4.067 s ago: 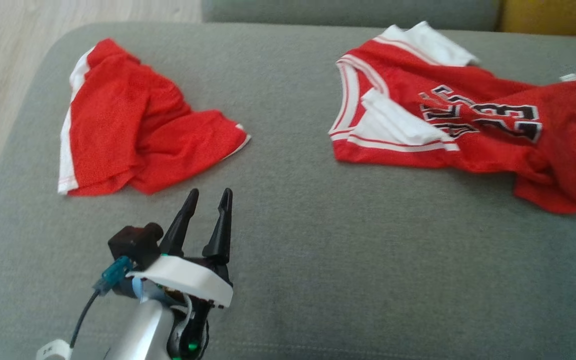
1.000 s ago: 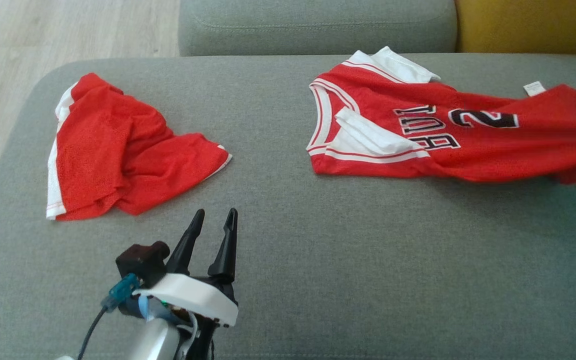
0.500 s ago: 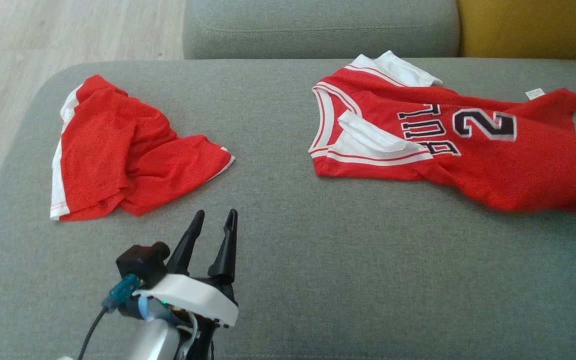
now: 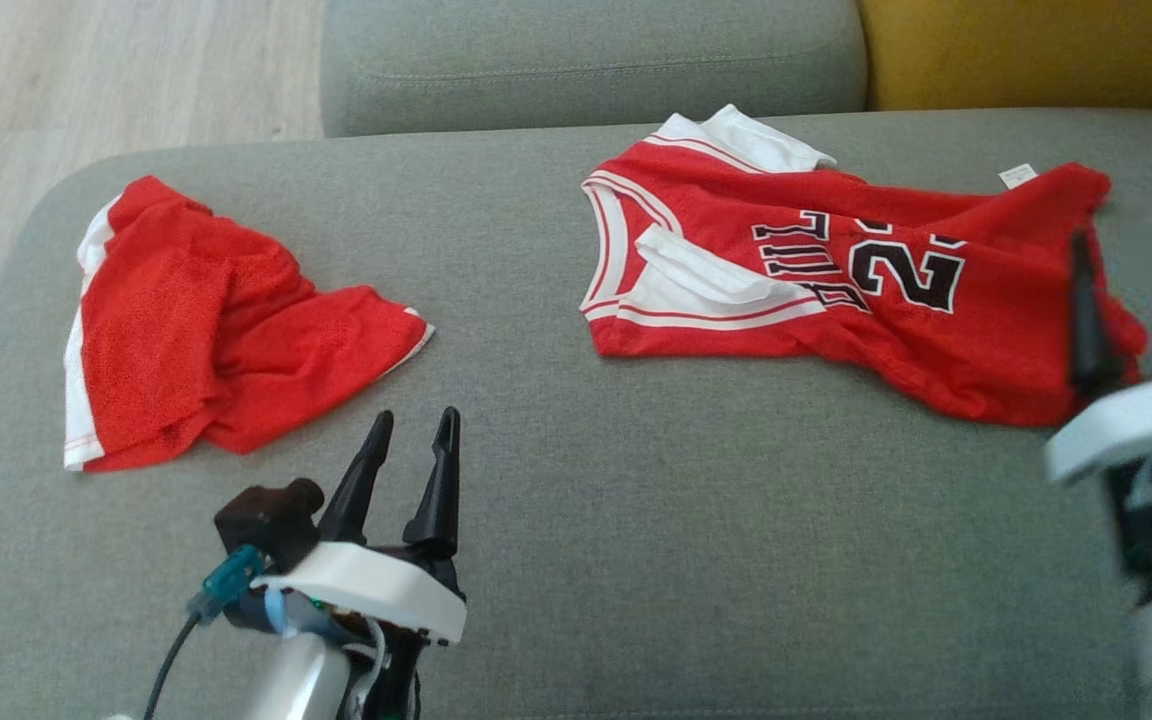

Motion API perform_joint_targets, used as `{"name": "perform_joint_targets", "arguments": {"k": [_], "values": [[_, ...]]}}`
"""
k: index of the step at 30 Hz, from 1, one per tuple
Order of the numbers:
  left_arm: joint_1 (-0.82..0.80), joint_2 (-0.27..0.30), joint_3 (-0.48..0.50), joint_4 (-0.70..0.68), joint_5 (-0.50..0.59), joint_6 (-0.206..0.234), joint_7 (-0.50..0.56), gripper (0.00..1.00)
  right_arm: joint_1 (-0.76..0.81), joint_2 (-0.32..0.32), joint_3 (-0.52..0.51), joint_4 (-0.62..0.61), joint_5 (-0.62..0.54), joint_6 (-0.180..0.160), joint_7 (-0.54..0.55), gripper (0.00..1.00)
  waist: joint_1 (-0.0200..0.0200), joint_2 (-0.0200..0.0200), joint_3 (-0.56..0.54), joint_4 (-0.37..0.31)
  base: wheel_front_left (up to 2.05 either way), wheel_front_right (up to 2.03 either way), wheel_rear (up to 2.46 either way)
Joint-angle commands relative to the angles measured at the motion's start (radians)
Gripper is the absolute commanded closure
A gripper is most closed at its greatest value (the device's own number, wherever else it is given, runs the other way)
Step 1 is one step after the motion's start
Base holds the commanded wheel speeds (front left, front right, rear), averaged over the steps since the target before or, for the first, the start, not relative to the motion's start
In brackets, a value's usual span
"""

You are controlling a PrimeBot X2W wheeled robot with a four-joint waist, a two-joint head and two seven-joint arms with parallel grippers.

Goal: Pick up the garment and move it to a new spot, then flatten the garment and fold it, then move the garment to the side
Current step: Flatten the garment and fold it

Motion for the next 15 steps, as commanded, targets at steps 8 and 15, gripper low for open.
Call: {"name": "perform_joint_targets", "arguments": {"k": [8, 15], "values": [[-0.02, 0.003, 0.047, -0.045, 0.01, -0.013, -0.006, 0.0, 0.154, 0.166, 0.064, -0.023, 0.034, -0.001, -0.159, 0.0, 0.0, -0.0001, 0.006, -0.028, 0.0, 0.0, 0.0], [-0.043, 0.003, 0.047, -0.033, 0.024, -0.023, -0.006, 0.0, 0.168, 0.173, 0.104, 0.021, 0.062, -0.001, -0.207, 0.0, 0.0, -0.0001, 0.023, -0.066, 0.0, 0.0, 0.0]]}}
